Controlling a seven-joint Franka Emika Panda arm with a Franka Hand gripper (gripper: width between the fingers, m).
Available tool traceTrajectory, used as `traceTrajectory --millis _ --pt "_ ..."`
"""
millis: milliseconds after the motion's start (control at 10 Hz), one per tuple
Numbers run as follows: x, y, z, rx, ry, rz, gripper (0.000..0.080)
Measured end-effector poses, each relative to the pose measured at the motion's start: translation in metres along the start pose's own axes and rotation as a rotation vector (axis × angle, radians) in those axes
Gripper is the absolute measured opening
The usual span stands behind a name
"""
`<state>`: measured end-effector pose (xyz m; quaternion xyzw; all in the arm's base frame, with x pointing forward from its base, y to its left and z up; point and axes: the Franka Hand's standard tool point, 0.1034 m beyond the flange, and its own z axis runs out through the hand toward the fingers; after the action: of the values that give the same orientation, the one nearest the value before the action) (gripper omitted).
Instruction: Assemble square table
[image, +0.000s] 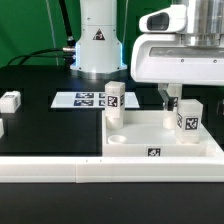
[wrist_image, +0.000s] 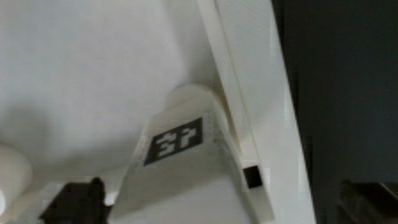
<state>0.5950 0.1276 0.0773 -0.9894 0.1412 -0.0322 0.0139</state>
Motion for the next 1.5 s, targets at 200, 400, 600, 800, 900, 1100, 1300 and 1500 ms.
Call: traceTrajectory --millis 200,400,600,800,900,1100,1300,1500 --pt "0.0005 0.0008 0.0000 0.000 0.000 -0.125 0.0649" --pt "0.0013 0.0025 0.0001 -0.001 0.000 -0.247 0.0649" --pt "0.0027 0.0051 0.0001 -0.002 0.000 -0.333 0.0517" --pt "0.0027 0.0052 0.0002 -0.002 0.000 -0.331 0.0379" --pt "0.0028 0.0053 0.0002 -0.002 0.000 -0.331 0.0290" --pt "0.0029 0.0055 0.0002 -0.001 0.000 -0.296 0.0290" --pt "0.0056 0.0082 -0.0005 -0.002 -0.001 -0.220 0.0290" --pt "0.0045 0.0066 -0.0005 0.000 0.001 0.001 0.0290"
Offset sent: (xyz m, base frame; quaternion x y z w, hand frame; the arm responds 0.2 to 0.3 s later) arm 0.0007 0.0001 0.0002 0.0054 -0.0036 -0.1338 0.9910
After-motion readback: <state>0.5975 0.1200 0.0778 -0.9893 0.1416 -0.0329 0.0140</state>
